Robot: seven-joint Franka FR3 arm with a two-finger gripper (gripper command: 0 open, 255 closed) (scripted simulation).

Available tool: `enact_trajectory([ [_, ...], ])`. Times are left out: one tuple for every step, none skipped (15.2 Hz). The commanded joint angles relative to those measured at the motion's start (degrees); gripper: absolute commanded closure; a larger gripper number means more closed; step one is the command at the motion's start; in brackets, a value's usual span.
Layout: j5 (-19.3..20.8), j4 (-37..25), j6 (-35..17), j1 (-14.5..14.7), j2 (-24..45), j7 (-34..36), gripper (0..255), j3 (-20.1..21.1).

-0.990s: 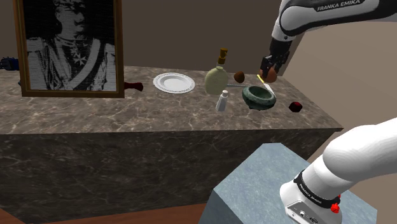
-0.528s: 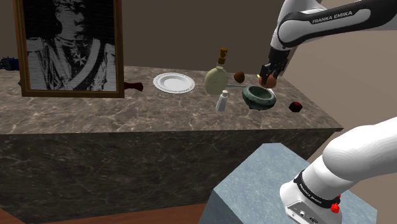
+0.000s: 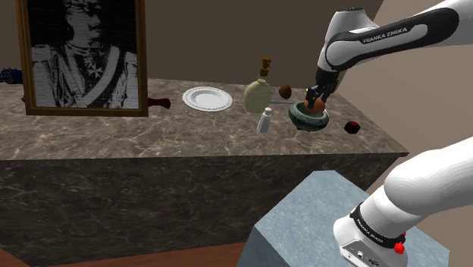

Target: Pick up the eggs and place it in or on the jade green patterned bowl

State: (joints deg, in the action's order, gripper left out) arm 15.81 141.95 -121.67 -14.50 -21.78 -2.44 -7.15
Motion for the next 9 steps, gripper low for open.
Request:
enact_trajectory([
  [0.08, 0.3, -0.44, -0.05, 0.08, 0.04, 255, -0.05],
  [0.08, 0.3, -0.44, -0.05, 0.08, 0.04, 255, -0.05],
  [0.08, 0.3, -0.44, -0.05, 0.08, 0.04, 255, -0.05],
  [0.08, 0.3, -0.44, -0.05, 0.08, 0.04, 255, -0.05],
  [0.08, 0.3, -0.44, -0.05, 0.08, 0.04, 255, -0.05],
  [0.08, 0.3, -0.44, -0.05, 0.08, 0.04, 255, -0.05],
  [0.08, 0.3, -0.44, -0.04, 0.08, 0.04, 0, -0.05],
  [0.08, 0.29, -0.44, -0.05, 0.09, 0.04, 0, -0.05],
  [0.08, 0.3, -0.44, -0.05, 0.09, 0.04, 0, -0.05],
])
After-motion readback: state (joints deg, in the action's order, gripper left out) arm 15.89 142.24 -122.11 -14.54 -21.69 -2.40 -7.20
